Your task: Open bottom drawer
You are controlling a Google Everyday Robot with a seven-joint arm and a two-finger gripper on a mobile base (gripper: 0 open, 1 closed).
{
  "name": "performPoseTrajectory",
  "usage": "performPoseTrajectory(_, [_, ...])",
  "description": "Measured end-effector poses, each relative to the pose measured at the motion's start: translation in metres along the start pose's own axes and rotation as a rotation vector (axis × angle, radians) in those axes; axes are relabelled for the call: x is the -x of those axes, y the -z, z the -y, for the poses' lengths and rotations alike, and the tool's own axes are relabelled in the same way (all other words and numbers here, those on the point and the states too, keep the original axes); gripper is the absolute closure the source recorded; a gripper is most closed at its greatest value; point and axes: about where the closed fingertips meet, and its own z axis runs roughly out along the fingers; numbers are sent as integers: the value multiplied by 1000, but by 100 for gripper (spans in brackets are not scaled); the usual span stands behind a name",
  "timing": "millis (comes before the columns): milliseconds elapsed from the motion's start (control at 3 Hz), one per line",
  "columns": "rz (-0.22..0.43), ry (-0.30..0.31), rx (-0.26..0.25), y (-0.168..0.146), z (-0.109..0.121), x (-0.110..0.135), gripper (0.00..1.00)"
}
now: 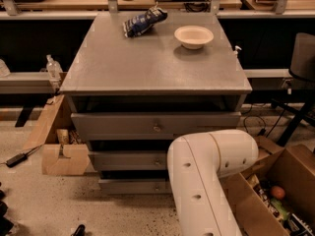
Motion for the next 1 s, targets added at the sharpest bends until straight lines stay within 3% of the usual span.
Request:
performPoseTrajectory(333, [0, 0, 0, 0, 0, 0, 11])
performPoseTrajectory(667, [1, 0, 1, -1, -1, 1, 0])
performPoseTrajectory(1000, [-17, -3, 48, -4, 7, -3, 0])
